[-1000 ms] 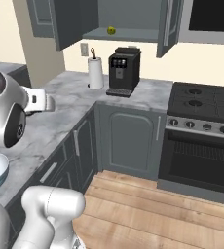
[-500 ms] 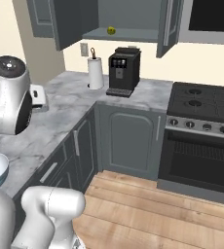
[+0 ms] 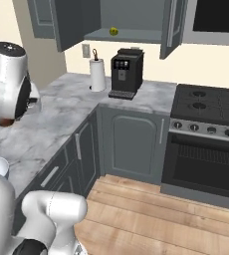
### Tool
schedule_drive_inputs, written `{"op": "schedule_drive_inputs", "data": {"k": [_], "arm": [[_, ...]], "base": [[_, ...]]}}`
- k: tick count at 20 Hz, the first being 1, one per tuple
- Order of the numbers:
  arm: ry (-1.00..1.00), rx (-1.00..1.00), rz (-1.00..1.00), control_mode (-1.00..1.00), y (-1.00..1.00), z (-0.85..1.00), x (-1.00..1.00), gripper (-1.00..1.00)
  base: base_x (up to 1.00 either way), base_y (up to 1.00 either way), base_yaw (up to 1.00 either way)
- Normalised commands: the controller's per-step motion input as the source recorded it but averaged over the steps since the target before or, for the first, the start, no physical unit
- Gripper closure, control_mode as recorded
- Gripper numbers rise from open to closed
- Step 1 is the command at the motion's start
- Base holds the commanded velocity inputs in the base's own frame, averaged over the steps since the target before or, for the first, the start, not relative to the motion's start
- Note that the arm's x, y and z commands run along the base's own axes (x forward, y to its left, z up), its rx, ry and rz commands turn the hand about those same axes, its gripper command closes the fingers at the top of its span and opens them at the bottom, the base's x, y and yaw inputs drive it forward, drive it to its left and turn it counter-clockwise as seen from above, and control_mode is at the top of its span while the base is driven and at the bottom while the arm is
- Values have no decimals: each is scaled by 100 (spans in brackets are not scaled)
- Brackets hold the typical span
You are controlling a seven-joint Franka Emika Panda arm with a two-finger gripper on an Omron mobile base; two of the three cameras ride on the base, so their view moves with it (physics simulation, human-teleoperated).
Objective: Pick the pears from the cabinet and place them in one bowl. Pick the apple from the sink and place it in the other bowl.
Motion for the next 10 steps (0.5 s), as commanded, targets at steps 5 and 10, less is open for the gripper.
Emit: {"op": "schedule_drive_inputs", "data": {"k": [5,10], "arm": [[0,-19,12,-100,18,-8,-24,100],[0,-9,6,-100,26,-15,-11,100]], "base": [[0,0,0],[0,0,0]]}}
